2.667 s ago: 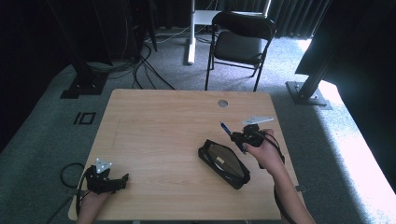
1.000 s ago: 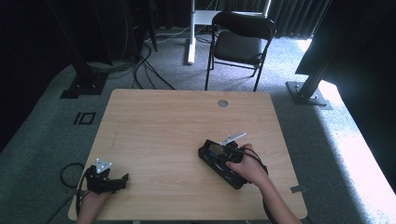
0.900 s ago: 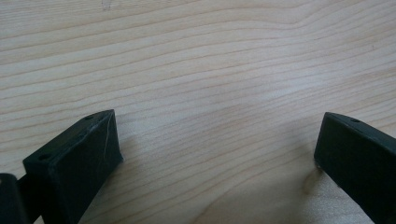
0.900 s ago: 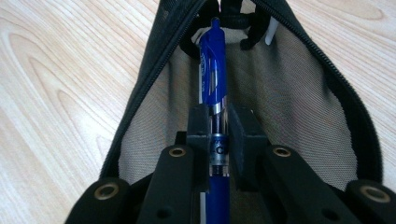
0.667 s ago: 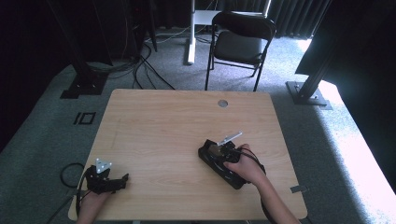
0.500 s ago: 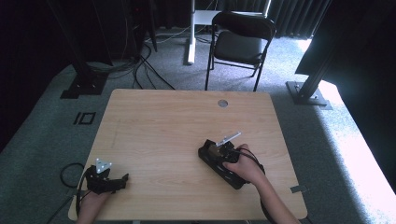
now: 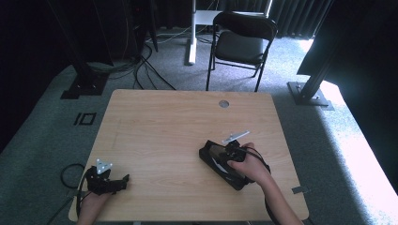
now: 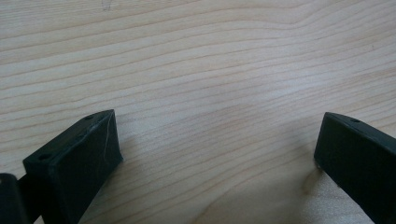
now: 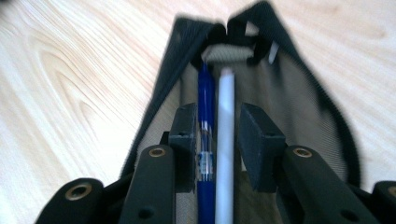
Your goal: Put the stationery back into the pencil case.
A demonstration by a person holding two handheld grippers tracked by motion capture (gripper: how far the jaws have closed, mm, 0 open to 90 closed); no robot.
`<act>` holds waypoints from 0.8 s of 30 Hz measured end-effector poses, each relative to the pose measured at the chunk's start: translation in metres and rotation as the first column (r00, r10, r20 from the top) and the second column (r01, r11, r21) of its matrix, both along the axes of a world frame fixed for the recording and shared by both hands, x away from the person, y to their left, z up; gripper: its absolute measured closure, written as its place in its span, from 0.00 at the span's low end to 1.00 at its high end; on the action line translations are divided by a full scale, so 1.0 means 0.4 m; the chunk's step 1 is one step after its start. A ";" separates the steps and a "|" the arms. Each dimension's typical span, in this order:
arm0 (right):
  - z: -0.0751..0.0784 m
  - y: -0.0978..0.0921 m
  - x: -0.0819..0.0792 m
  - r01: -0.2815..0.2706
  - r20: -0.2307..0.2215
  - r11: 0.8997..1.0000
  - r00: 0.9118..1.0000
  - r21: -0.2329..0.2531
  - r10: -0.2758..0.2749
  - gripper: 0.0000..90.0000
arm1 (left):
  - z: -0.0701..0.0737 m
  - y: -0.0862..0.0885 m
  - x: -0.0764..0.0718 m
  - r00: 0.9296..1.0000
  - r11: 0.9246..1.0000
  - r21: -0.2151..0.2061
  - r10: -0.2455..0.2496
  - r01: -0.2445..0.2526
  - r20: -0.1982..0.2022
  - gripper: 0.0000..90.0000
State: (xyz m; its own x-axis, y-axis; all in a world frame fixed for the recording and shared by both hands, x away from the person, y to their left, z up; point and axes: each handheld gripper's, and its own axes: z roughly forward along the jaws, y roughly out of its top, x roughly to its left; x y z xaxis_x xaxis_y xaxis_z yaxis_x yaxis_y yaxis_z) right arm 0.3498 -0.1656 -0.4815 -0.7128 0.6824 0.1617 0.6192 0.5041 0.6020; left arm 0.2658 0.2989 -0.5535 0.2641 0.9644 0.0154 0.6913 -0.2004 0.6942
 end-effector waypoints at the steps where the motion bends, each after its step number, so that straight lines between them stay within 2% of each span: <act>1: 0.007 -0.005 0.000 0.000 0.012 1.000 1.000 0.019 0.000 0.72 | 0.000 0.000 0.000 1.000 1.000 0.000 0.000 0.000 0.000 0.01; 5: 0.037 -0.023 -0.001 0.009 0.065 0.999 0.998 0.053 -0.012 0.68 | 0.000 0.000 0.000 1.000 1.000 0.000 0.000 0.000 0.000 0.01; 7: 0.048 -0.032 -0.001 0.021 0.077 0.997 0.997 0.077 -0.027 0.64 | 0.000 0.000 0.000 1.000 1.000 0.000 0.000 0.000 0.000 0.01; 13: 0.063 -0.055 0.004 0.054 0.125 0.992 0.990 0.111 -0.068 0.57 | 0.000 0.000 0.000 1.000 1.000 0.000 0.000 0.000 0.000 0.01; 18: 0.063 -0.072 0.011 0.093 0.152 0.987 0.982 0.133 -0.113 0.52 | 0.000 0.000 0.000 1.000 1.000 0.000 0.000 0.000 0.000 0.01; 24: 0.063 -0.098 0.018 0.148 0.184 0.976 0.967 0.162 -0.177 0.46 | 0.000 0.000 0.000 1.000 1.000 0.000 0.000 0.000 0.000 0.01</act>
